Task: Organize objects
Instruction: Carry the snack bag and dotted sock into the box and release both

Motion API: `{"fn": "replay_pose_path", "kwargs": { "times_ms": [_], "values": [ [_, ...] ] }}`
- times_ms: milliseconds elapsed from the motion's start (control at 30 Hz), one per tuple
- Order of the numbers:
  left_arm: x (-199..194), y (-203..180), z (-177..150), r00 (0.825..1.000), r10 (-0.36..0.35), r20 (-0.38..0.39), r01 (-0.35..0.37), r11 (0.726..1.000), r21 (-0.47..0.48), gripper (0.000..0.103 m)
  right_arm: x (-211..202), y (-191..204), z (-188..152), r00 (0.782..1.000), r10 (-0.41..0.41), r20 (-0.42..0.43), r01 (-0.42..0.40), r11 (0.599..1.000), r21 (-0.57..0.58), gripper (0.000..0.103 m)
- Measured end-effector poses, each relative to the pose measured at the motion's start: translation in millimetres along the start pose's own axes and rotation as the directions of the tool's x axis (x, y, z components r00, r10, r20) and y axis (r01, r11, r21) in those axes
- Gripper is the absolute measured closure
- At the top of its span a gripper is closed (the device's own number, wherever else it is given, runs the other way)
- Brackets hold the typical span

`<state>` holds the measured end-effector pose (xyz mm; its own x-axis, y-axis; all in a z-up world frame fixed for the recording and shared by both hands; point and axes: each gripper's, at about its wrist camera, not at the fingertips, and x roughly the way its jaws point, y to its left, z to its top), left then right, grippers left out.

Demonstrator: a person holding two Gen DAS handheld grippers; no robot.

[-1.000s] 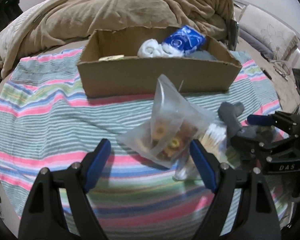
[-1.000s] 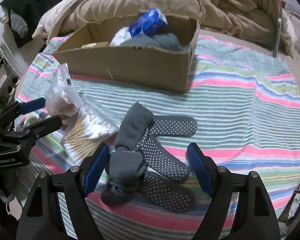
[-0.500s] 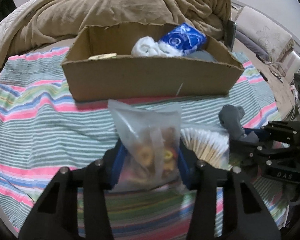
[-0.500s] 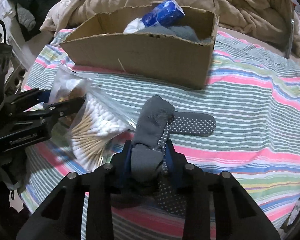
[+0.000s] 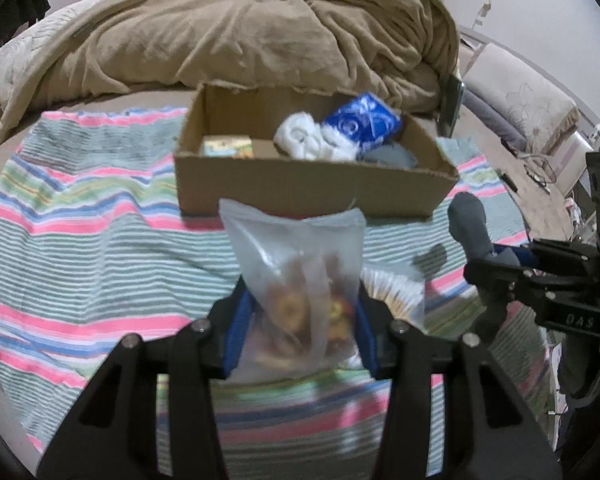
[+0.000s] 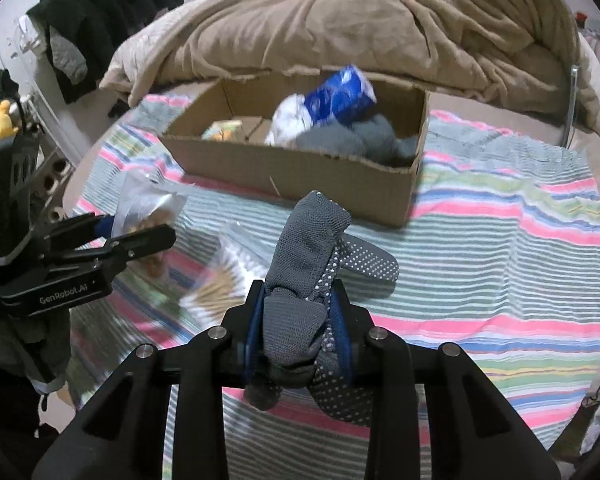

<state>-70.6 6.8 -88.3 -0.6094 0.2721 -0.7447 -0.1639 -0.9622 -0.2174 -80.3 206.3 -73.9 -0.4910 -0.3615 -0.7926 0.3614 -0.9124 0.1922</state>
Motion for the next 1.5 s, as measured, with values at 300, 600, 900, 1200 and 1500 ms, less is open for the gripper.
{"fn": "replay_pose_path", "kwargs": {
  "times_ms": [300, 600, 900, 1200, 1500],
  "values": [
    [-29, 6, 19, 0.998, -0.002, 0.067, 0.003, 1.0, -0.009, 0.056, -20, 11, 25, 0.997, 0.01, 0.072, -0.007, 0.999, -0.032, 0.07],
    [-38, 15, 44, 0.993, 0.013, 0.119, -0.012, 1.0, -0.011, 0.056, -27, 21, 60, 0.991, 0.022, 0.135, -0.011, 0.997, -0.078, 0.07],
    [-30, 24, 70, 0.989, 0.014, 0.146, -0.013, 1.0, -0.011, 0.056, -18, 29, 88, 0.986, 0.037, 0.16, -0.019, 0.993, -0.115, 0.07],
    [-10, 33, 85, 0.989, 0.012, 0.144, -0.007, 0.999, -0.036, 0.056, -3, 26, 110, 0.983, 0.047, 0.176, -0.029, 0.994, -0.104, 0.07],
    [8, 46, 98, 0.988, 0.004, 0.153, 0.006, 0.998, -0.064, 0.056, 26, 28, 134, 0.982, 0.055, 0.179, -0.035, 0.993, -0.112, 0.07]
  ]
}}
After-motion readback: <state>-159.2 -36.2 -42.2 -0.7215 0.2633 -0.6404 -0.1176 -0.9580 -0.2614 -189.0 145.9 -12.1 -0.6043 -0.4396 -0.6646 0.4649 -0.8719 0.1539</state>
